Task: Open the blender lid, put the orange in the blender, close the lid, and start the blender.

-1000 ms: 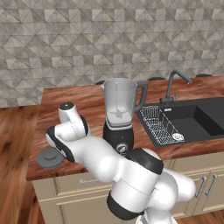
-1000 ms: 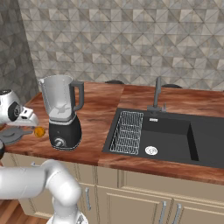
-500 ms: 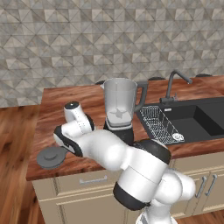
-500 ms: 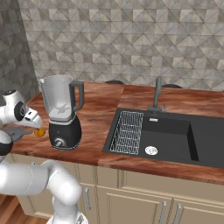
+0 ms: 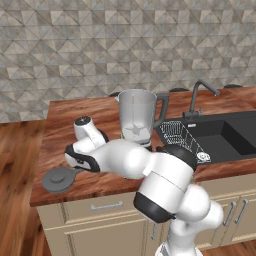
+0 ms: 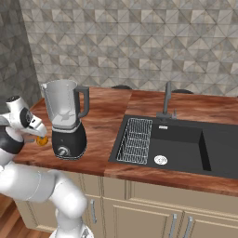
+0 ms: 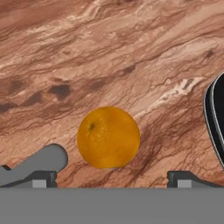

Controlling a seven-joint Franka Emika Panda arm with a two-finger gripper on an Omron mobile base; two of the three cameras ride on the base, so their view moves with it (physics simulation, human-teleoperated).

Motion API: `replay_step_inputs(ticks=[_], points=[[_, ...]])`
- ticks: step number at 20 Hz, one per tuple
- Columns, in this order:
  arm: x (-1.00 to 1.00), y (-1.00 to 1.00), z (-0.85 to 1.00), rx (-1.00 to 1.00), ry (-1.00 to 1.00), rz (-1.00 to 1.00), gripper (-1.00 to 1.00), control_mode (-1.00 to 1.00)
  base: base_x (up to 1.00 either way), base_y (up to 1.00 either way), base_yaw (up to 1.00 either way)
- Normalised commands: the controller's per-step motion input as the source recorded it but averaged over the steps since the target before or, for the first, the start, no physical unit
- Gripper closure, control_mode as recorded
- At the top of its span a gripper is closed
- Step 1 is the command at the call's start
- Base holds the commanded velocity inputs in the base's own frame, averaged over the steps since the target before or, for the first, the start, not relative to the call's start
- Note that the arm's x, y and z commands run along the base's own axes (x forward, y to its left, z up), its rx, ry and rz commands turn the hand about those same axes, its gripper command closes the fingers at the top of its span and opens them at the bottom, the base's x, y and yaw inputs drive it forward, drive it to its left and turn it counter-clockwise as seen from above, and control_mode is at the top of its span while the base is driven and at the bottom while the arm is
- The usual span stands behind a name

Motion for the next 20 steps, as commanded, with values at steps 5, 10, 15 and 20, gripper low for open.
replay_step_inputs(ticks=[5, 10, 15, 20], points=[[0.05, 0.0, -0.06, 0.0, 0.0, 0.0, -1.0, -1.0, 0.0, 0.0, 0.0], [0.03, 0.0, -0.08, 0.0, 0.0, 0.0, -1.0, -1.0, 0.0, 0.0, 0.0], [0.0, 0.0, -0.13, 0.0, 0.0, 0.0, -1.0, -1.0, 0.0, 0.0, 0.0], [0.03, -0.01, -0.11, 0.0, 0.0, 0.0, -1.0, -1.0, 0.0, 0.0, 0.0]])
